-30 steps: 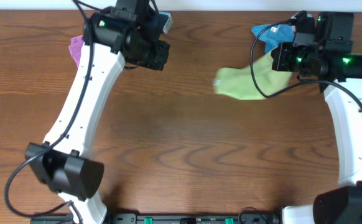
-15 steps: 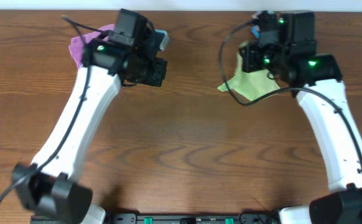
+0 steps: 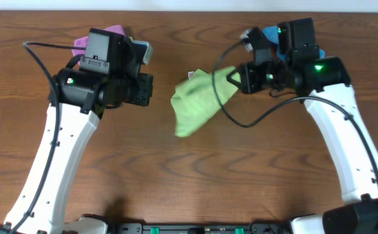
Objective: Fold the cloth
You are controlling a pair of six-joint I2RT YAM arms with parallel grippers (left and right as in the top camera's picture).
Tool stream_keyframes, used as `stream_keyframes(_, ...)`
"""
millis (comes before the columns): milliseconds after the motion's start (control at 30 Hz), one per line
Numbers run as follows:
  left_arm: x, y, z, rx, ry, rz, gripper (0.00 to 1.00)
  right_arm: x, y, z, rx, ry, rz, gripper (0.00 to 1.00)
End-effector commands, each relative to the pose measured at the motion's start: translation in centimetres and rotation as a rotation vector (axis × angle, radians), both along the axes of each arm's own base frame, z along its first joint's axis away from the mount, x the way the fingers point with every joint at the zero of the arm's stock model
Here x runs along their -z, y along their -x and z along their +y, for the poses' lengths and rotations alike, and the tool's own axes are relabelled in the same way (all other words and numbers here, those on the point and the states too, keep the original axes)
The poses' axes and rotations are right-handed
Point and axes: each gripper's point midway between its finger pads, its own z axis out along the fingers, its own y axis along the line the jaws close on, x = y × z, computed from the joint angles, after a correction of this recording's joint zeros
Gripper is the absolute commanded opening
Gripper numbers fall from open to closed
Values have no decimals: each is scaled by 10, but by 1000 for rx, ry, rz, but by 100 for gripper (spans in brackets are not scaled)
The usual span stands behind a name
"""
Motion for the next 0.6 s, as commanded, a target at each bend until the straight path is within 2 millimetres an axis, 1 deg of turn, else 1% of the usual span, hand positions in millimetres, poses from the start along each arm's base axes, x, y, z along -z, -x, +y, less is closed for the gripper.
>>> stream_keyframes(0, -11, 2, -3, 7, 30, -29, 6, -13, 5, -10, 4, 39, -49, 99)
stream_keyframes(67, -13, 4, -7, 24, 56, -23, 6, -21, 8, -10, 4, 35, -72, 99)
stream_keyframes(167, -10, 6, -8, 28, 58, -9, 6, -35, 9, -14, 19, 43, -129, 99)
stream_keyframes(300, -2, 9, -13, 28, 77, 20, 6, -41, 7, -19, 32, 68, -170, 99)
stream_keyframes(367, 7, 11, -19, 41, 86, 36, 6, -36, 10, -19, 23, 76, -147, 99)
stream_keyframes(400, 13, 14, -24, 60, 102, 48, 6, -30, 15, -19, 8, 89, -122, 98)
stream_keyframes(433, 17, 16, -29, 75, 115, 58, 6, -25, 17, -17, -8, 98, -104, 93)
stream_keyframes(467, 25, 18, -32, 78, 125, 73, 6, -18, 20, -15, -29, 110, -84, 89)
stream_keyframes(500, 34, 20, -35, 70, 129, 90, 6, -10, 22, -13, -49, 120, -65, 88)
stream_keyframes(567, 50, 22, -38, 58, 140, 117, 6, 6, 22, -9, -73, 137, -31, 88)
